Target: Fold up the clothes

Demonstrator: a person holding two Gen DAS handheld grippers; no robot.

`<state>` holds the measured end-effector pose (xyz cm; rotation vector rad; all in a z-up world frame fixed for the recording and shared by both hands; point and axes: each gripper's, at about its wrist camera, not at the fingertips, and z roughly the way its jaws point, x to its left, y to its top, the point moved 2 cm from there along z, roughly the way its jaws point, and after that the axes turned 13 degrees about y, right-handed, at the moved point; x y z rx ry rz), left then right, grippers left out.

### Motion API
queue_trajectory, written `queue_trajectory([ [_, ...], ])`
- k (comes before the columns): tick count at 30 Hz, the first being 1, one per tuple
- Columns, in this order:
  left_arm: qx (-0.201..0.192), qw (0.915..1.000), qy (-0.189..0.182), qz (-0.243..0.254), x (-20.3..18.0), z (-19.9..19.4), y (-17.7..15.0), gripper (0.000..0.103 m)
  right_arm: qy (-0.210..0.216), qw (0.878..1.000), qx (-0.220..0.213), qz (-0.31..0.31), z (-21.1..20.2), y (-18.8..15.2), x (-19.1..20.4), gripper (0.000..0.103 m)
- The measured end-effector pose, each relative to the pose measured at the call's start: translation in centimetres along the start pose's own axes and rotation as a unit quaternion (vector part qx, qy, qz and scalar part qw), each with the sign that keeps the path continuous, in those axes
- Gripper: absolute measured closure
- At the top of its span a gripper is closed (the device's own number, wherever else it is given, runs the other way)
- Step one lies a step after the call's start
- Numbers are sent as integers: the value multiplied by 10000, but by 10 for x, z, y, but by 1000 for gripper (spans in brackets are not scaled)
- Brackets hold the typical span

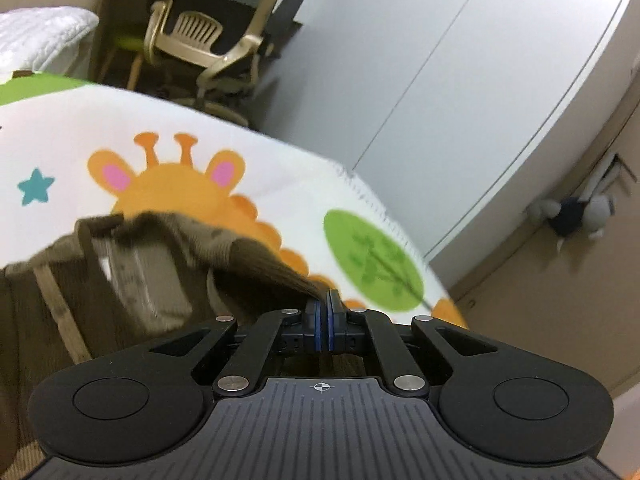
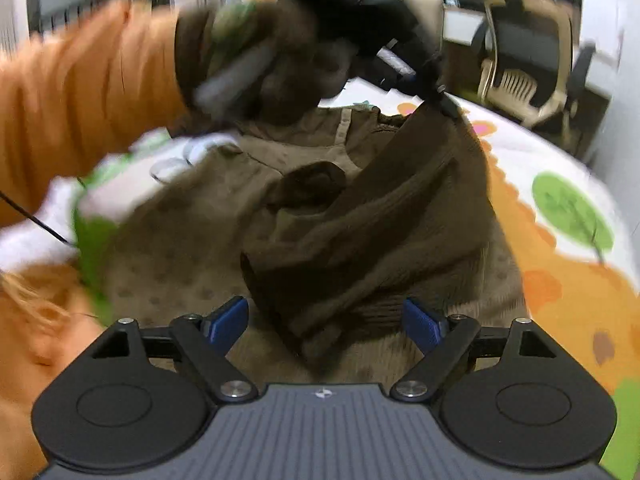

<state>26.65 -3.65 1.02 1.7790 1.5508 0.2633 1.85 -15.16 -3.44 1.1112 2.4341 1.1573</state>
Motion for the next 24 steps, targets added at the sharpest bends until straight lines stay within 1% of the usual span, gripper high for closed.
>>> queue_trajectory([
  [1,20,10000,-53,-42,2,-2,1,99,-165,9998,15,-127,10,2,1,53],
  [2,37,9999,-100,-88,5,-5,3,97,-254,9995,20,-169,18,6,-1,65],
  [3,35,9998,-105,-154,11,-9,2,92,-302,9994,-9,-181,23,11,-6,73],
  [4,32,9997,-112,-219,18,-14,1,81,-368,9990,-58,-228,25,19,-14,81],
  [5,24,9995,-125,-281,28,-21,1,72,-481,9984,-137,-277,25,28,-23,83],
  [6,7,9993,-121,-348,41,-30,2,47,-632,9973,-243,-280,22,38,-34,84],
  [7,-51,9991,-36,-420,56,-40,1,33,-813,9957,-379,-219,17,50,-50,85],
  [10,-247,9977,248,-580,106,-74,-7,22,-1405,9870,-776,105,-1,82,-105,86],
  [12,-303,9952,507,-778,137,-95,-17,19,-1893,9767,-934,379,-10,98,-150,86],
  [15,-124,9912,680,-1132,177,-115,-39,18,-2529,9599,-964,728,-12,109,-209,86],
  [18,215,9862,678,-1494,203,-118,-62,16,-3009,9451,-844,952,-8,105,-250,87],
  [19,300,9844,627,-1619,209,-117,-68,16,-3131,9410,-804,1003,-5,102,-260,88],
  [21,392,9796,534,-1899,222,-113,-78,16,-3233,9368,-772,1095,1,100,-270,88],
  [23,392,9745,502,-2152,231,-102,-78,17,-3199,9368,-861,1127,0,103,-271,88],
  [24,367,9726,529,-2235,234,-93,-76,20,-3177,9372,-940,1095,-1,107,-269,88],
])
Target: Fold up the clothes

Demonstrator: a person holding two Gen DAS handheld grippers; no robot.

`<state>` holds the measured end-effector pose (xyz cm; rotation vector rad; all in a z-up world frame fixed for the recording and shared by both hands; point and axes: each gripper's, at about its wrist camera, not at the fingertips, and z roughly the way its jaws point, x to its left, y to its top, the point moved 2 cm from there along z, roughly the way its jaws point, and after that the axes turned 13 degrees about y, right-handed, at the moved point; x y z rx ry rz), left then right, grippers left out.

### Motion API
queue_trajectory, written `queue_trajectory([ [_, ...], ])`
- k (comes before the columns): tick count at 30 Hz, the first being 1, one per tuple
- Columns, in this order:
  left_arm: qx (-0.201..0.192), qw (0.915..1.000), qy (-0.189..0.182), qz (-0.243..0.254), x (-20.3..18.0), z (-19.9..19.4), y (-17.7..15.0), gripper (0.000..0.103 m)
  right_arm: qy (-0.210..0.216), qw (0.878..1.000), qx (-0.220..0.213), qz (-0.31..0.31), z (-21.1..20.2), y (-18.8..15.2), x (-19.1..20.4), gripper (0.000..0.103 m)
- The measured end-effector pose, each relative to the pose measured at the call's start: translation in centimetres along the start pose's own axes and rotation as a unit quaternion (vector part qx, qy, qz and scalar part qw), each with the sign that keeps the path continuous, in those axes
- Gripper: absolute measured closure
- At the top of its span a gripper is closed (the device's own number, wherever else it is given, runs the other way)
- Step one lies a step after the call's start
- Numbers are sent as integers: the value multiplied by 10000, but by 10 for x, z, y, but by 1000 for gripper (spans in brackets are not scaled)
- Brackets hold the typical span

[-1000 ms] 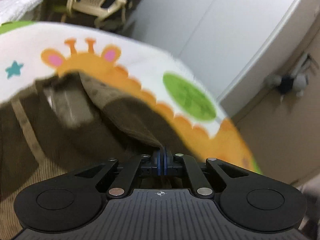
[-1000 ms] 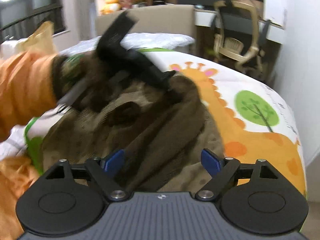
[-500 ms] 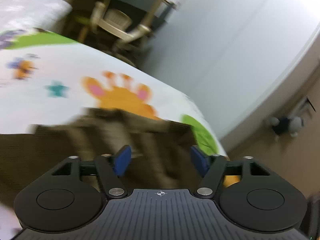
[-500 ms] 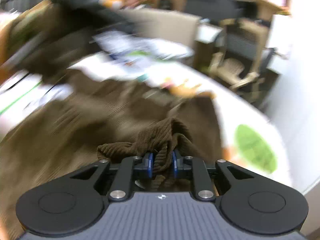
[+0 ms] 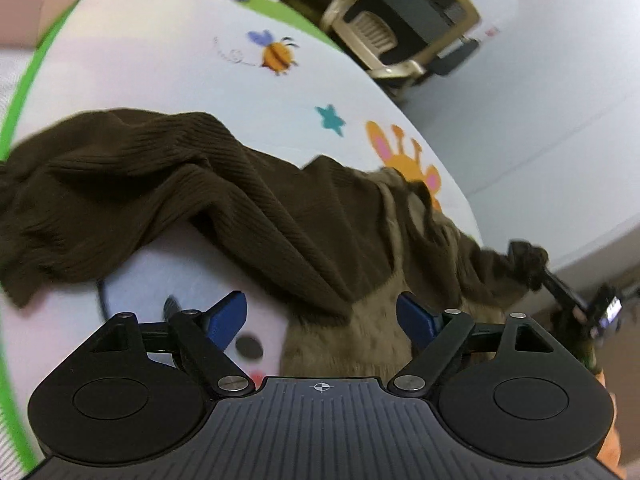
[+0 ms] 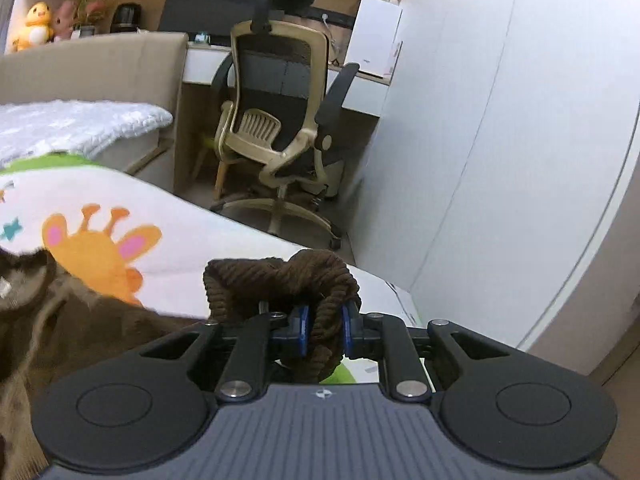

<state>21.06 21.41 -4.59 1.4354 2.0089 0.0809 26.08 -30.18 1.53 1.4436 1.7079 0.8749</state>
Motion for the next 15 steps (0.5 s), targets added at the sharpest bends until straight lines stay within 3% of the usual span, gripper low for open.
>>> queue_trajectory([
  [2,-165,9996,212,-62,-2,18,12,35,91,9997,-205,27,-6,12,5,88],
  [4,-407,9978,516,84,-8,33,31,95,166,9989,-414,118,-12,27,7,88],
  [7,-891,9929,703,345,-22,45,67,95,-60,9975,-668,236,-10,45,-1,88],
  [9,-1417,9830,988,622,-31,45,90,95,-292,9968,-633,389,7,49,-17,88],
  [10,-1618,9774,1139,750,-35,46,101,93,-340,9974,-373,520,21,43,-26,88],
  [12,-1541,9738,1434,858,-37,55,112,85,-363,9955,305,826,53,27,-43,87],
  [14,-1353,9744,1546,911,-33,58,111,78,-305,9886,937,1135,76,6,-60,80],
  [15,-1281,9759,1488,954,-30,54,106,65,-203,9840,1211,1294,79,-8,-66,79],
])
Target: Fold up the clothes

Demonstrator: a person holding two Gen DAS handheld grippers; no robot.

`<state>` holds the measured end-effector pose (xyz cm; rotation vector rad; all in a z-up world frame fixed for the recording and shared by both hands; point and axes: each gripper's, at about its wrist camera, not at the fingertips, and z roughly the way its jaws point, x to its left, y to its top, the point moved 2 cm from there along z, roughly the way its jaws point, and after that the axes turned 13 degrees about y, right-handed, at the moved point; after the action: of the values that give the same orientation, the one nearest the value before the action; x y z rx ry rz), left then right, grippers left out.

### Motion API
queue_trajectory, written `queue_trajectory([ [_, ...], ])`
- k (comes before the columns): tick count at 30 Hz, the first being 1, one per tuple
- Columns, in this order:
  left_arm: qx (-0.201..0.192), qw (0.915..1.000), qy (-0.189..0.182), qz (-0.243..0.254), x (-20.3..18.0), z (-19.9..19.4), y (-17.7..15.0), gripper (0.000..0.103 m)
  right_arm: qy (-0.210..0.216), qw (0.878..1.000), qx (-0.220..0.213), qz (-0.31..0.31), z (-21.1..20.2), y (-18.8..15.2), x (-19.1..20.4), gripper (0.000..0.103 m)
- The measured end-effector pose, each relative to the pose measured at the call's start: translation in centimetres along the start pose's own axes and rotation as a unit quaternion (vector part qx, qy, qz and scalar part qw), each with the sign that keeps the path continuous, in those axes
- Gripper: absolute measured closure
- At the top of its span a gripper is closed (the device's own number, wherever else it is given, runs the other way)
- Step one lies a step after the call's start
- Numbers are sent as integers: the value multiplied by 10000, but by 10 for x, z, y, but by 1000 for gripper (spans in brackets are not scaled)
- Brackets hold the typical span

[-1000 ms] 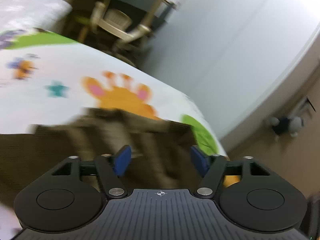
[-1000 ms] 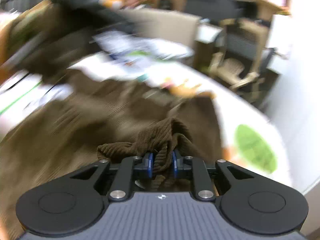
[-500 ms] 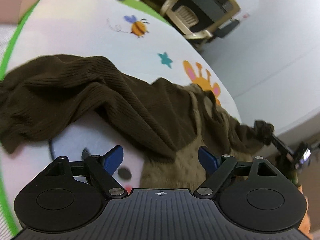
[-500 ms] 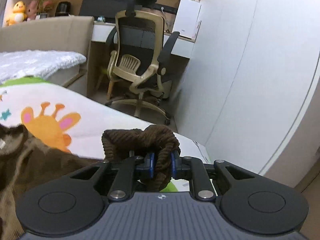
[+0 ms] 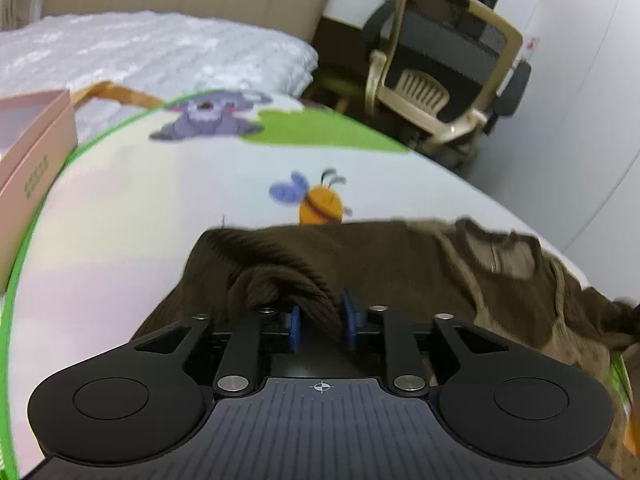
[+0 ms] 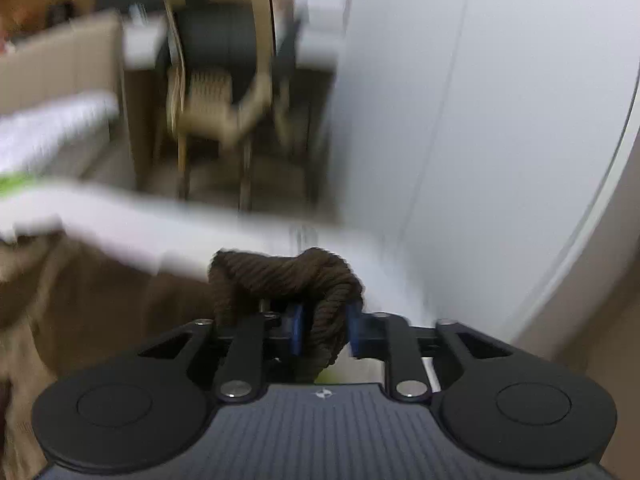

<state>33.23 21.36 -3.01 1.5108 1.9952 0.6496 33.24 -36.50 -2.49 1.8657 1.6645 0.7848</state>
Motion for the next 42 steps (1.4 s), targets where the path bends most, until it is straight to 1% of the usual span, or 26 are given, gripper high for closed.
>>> queue_trajectory([
  [1,38,9999,-66,70,3,-7,-6,49,67,9999,113,32,-1,-11,-7,77],
  [3,84,9992,-122,364,7,-30,-24,39,175,9998,82,-111,-23,-33,-12,76],
  [4,100,9985,-148,522,8,-41,-33,32,140,9996,0,-231,-40,-45,-10,64],
  [5,67,9970,-166,749,6,-55,-46,28,61,9988,-139,-457,-60,-58,-5,44],
  [7,-89,9923,-303,1197,0,-88,-75,17,173,9937,-388,-1033,-97,-83,15,31],
  [8,-144,9894,-395,1389,-4,-103,-90,16,305,9895,-493,-1322,-117,-98,25,28],
  [11,-261,9791,-681,1900,-17,-143,-133,10,1006,9796,-565,-1644,-167,-141,51,22],
  [14,-295,9629,-788,2563,-36,-169,-173,9,1753,9619,-285,-2077,-191,-186,85,19],
  [16,-296,9499,-793,3007,-50,-182,-196,8,1953,9458,-45,-2594,-194,-215,110,19],
  [17,-257,9440,-713,3211,-57,-183,-205,8,2024,9363,77,-2868,-195,-230,123,19],
  [19,-277,9322,-536,3568,-70,-184,-219,8,1933,9280,244,-3177,-188,-249,142,19],
  [21,-326,9263,-420,3730,-77,-184,-224,8,1723,9353,70,-3089,-180,-243,149,18],
  [22,-344,9246,-398,3772,-80,-185,-226,8,1611,9399,-46,-3012,-177,-239,151,21],
  [23,-352,9241,-434,3780,-81,-187,-226,8,1498,9441,-162,-2934,-173,-235,153,27],
  [25,-382,9209,-442,3854,-80,-190,-228,8,1419,9562,-464,-2518,-173,-218,147,27],
  [27,-368,9151,-364,3998,-74,-193,-233,8,1363,9661,-778,-2048,-173,-200,139,27],
  [29,-269,9102,-260,4125,-64,-192,-237,8,1527,9610,-879,-2131,-181,-197,140,27],
  [30,-242,9088,-148,4162,-58,-190,-237,8,1675,9542,-813,-2341,-186,-202,144,27],
  [32,-349,9100,159,4128,-49,-183,-230,8,1973,9366,-612,-2831,-193,-216,156,22],
  [34,-472,9103,477,4084,-41,-176,-223,7,2189,9179,-407,-3284,-198,-233,171,22],
  [36,-805,9110,928,3937,-38,-171,-207,7,2395,8997,-202,-3643,-200,-248,190,22],
  [37,-971,9135,1058,3806,-37,-171,-196,7,2511,8927,-93,-3741,-199,-252,199,22],
  [38,-1130,9161,1180,3662,-35,-172,-185,7,2575,8883,-5,-3803,-195,-255,208,22],
  [40,-1331,9260,1258,3300,-32,-177,-163,7,2612,8821,90,-3920,-185,-259,222,22],
  [41,-1389,9289,1246,3199,-30,-179,-155,7,2594,8801,79,-3975,-179,-260,228,26],
  [42,-1433,9313,1209,3123,-30,-183,-150,7,2537,8820,54,-3970,-174,-257,231,36],
])
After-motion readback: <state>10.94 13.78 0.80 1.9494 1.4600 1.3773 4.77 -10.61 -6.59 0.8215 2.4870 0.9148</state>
